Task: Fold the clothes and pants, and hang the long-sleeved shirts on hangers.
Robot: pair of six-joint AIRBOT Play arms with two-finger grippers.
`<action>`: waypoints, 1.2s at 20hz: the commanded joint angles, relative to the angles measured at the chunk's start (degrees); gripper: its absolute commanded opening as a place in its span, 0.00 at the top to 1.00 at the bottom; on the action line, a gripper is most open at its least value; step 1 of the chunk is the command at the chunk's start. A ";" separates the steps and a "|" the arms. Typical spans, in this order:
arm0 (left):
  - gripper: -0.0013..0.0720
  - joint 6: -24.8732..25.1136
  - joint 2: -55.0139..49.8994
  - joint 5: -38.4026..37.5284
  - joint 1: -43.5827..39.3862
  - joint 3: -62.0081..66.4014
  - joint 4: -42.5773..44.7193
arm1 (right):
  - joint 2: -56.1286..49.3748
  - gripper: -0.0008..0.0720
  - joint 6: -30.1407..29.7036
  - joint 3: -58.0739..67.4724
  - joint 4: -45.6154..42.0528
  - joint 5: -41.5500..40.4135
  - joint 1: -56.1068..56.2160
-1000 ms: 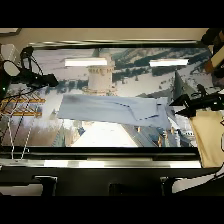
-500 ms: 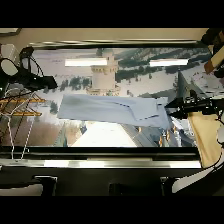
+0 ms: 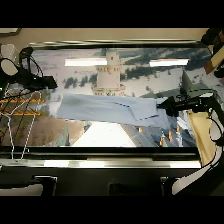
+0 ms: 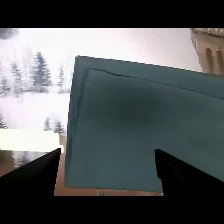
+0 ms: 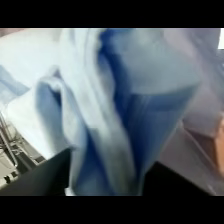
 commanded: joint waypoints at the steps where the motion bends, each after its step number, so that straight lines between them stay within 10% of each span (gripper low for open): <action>1: 0.05 -0.61 -0.13 -0.02 -0.02 0.02 -0.09 | 0.04 0.65 1.22 0.04 -2.54 -1.70 2.71; 3: 0.14 -0.59 -0.31 0.00 -0.02 0.02 -2.21 | 0.92 0.93 1.22 0.24 -1.18 -1.25 3.04; 5: 0.87 -0.57 -0.81 0.00 -0.02 0.00 -6.43 | 3.48 0.94 1.97 0.85 -0.11 -0.96 2.91; 6: 0.97 -0.61 -1.53 0.11 -0.35 0.00 -9.64 | 4.98 0.94 3.30 1.70 -0.26 -0.74 2.91; 24: 0.97 -22.10 -37.38 30.10 -40.33 13.14 -47.23 | 15.26 0.94 23.47 27.34 -0.68 19.63 2.93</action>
